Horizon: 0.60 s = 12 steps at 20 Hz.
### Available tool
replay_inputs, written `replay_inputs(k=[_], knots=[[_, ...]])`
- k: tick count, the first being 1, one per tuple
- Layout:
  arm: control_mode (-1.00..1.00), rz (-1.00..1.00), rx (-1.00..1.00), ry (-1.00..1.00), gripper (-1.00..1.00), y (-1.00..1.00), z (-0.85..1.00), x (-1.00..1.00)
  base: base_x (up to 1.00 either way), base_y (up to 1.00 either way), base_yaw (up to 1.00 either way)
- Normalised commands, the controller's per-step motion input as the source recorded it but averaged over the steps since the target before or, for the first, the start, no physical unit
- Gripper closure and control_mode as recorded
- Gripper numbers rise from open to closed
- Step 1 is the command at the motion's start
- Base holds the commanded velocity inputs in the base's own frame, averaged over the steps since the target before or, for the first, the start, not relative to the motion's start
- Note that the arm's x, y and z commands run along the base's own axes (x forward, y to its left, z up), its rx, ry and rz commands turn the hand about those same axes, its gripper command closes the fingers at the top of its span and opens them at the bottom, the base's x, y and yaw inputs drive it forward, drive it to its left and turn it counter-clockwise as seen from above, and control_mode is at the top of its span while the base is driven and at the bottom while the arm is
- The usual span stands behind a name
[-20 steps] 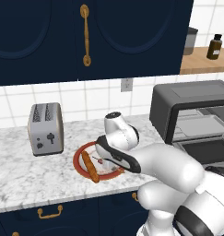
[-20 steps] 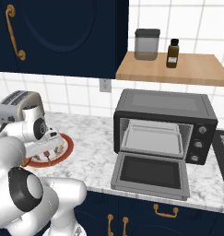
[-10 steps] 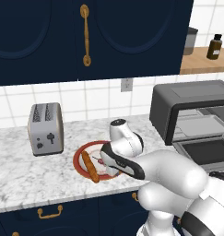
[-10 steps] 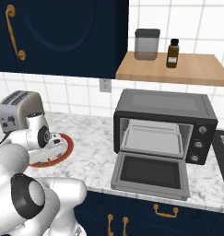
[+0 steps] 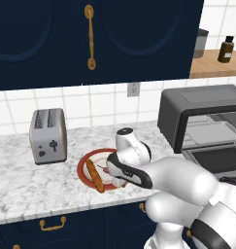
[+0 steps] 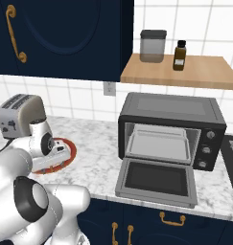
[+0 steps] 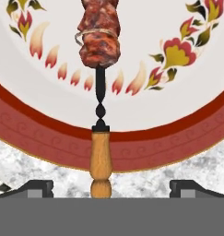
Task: Pick up the kebab skewer and baguette bread, and place them inside the toaster oven. Close the toaster oven door and start by setting the timer.
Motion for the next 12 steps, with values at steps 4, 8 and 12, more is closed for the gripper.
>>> replay_inputs(k=[4, 8, 12], knots=[[-1.00, 0.00, 0.00, 0.01, -1.00, 0.08, -0.06, 0.08, 0.00, 0.00, 0.00], [-1.00, 0.00, 0.00, 0.00, -1.00, 0.13, -0.07, 0.14, 0.00, 0.00, 0.00], [-1.00, 0.00, 0.00, 0.00, -1.00, 0.11, -0.04, 0.02, 0.00, 0.00, 0.00]])
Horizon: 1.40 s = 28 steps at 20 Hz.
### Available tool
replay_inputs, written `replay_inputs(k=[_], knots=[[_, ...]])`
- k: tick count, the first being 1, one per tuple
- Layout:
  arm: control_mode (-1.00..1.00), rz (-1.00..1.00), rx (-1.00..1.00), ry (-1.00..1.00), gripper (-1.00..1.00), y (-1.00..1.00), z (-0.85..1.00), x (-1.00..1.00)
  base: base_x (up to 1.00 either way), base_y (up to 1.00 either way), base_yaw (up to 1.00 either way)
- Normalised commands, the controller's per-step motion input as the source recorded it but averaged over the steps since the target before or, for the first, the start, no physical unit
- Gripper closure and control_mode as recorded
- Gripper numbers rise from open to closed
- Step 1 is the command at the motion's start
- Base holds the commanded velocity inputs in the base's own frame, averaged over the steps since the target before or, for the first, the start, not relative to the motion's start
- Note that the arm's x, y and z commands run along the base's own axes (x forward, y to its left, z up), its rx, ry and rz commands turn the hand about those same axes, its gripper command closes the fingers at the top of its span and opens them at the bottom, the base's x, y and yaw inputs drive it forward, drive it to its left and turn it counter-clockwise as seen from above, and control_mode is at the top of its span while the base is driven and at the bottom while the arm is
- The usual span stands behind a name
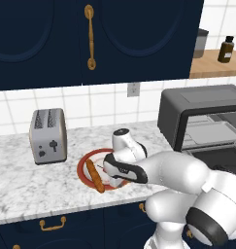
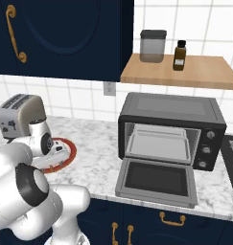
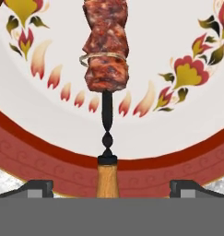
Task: Pick up the kebab skewer and baguette bread, and place them inside the toaster oven. Close the toaster oven door and start by setting the timer.
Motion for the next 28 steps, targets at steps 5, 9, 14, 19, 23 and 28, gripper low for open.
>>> replay_inputs(k=[5, 9, 14, 19, 23, 28], knots=[[-1.00, 0.00, 0.00, 0.00, 1.00, 0.10, -0.05, 0.02, 0.00, 0.00, 0.00], [-1.00, 0.00, 0.00, 0.03, 1.00, 0.01, -0.06, 0.00, 0.00, 0.00, 0.00], [-1.00, 0.00, 0.00, 0.04, 1.00, 0.00, 0.02, 0.00, 0.00, 0.00, 0.00], [-1.00, 0.00, 0.00, 0.00, 1.00, -0.14, 0.54, -0.14, 0.00, 0.00, 0.00], [-1.00, -0.01, 0.00, -0.03, 1.00, -0.60, 0.71, -0.47, 0.00, 0.00, 0.00], [-1.00, -0.11, 0.00, 0.00, 1.00, -0.92, 0.56, -0.31, 0.00, 0.00, 0.00]])
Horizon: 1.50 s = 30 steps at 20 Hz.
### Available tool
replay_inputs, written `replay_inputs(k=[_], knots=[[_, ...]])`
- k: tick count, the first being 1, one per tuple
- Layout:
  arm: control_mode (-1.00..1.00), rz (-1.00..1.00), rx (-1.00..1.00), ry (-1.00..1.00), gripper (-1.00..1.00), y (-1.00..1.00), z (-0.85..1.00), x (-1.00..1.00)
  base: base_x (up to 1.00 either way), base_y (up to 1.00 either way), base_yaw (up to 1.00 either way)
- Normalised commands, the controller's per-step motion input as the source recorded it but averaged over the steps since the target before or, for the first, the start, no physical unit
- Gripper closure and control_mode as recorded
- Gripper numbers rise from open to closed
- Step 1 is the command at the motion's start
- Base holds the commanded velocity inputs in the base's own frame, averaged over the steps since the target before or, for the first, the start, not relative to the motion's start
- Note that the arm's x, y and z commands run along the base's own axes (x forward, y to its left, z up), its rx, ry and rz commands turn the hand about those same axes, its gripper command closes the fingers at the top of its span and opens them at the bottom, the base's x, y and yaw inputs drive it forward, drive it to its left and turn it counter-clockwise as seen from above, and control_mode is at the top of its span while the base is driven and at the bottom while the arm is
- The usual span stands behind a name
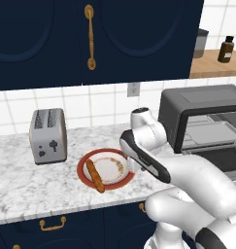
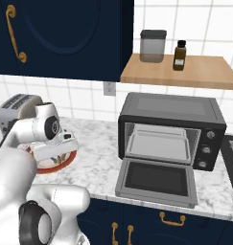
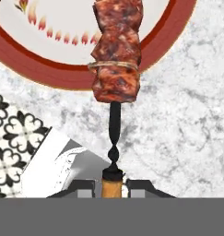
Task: Pick up the kebab skewer and baguette bread, and place them inside the toaster oven. Close the toaster oven door and start by setting the timer.
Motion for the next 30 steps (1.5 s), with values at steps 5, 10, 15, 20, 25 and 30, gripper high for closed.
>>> replay_inputs(k=[5, 10, 15, 20, 25, 30], knots=[[-1.00, -0.22, 0.00, 0.00, 1.00, -0.99, 0.43, -0.37, 0.00, 0.00, 0.00], [-1.00, -0.22, 0.00, 0.00, 1.00, -1.00, 0.38, -0.02, 0.00, 0.00, 0.00], [-1.00, -0.20, 0.00, 0.00, 1.00, -1.00, 0.27, 0.00, 0.00, 0.00, 0.00], [-1.00, -0.16, 0.00, 0.00, 1.00, -1.00, 0.15, 0.00, 0.00, 0.00, 0.00], [-1.00, -0.12, 0.00, 0.00, 1.00, -0.87, 0.08, 0.21, 0.00, 0.00, 0.00], [-1.00, -0.04, 0.00, 0.00, 1.00, -0.58, 0.23, 0.17, 0.00, 0.00, 0.00]])
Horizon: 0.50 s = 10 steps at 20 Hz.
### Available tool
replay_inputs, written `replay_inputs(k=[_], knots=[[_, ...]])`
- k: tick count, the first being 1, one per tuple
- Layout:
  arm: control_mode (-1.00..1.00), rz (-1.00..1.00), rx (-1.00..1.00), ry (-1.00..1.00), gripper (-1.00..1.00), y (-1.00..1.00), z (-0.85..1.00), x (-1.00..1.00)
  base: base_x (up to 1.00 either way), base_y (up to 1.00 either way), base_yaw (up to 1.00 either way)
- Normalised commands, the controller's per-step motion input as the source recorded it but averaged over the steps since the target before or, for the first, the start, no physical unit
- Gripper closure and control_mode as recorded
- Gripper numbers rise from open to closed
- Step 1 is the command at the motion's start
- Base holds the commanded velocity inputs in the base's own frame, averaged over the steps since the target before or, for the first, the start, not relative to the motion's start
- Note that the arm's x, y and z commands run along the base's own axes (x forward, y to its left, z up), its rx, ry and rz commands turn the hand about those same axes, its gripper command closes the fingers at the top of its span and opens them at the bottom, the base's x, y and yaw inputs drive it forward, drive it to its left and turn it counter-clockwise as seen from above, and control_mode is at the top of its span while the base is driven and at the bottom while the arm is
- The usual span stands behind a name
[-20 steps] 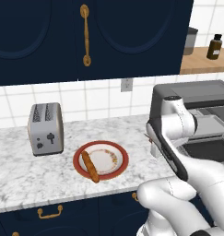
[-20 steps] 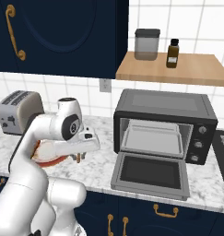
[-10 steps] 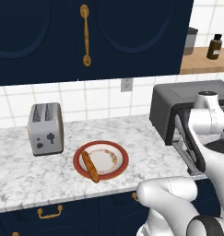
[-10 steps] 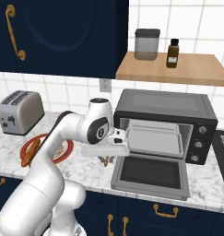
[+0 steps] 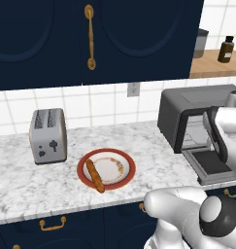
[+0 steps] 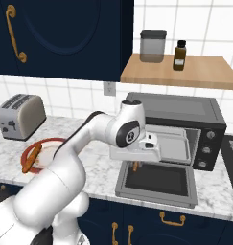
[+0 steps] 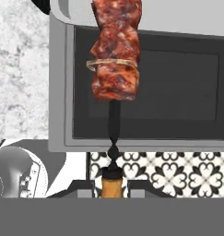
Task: Pick up the kebab skewer and baguette bread, and place them inside the toaster oven. Close the toaster oven door and start by setting the timer.
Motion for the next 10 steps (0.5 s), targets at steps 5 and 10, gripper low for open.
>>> replay_inputs(k=[5, 10], knots=[[-1.00, -0.01, 0.00, 0.00, 1.00, 0.09, 0.05, 0.41, 0.00, 0.00, 0.00], [-1.00, 0.00, 0.00, -0.02, 1.00, 0.01, -0.21, 0.36, 0.00, 0.00, 0.00]])
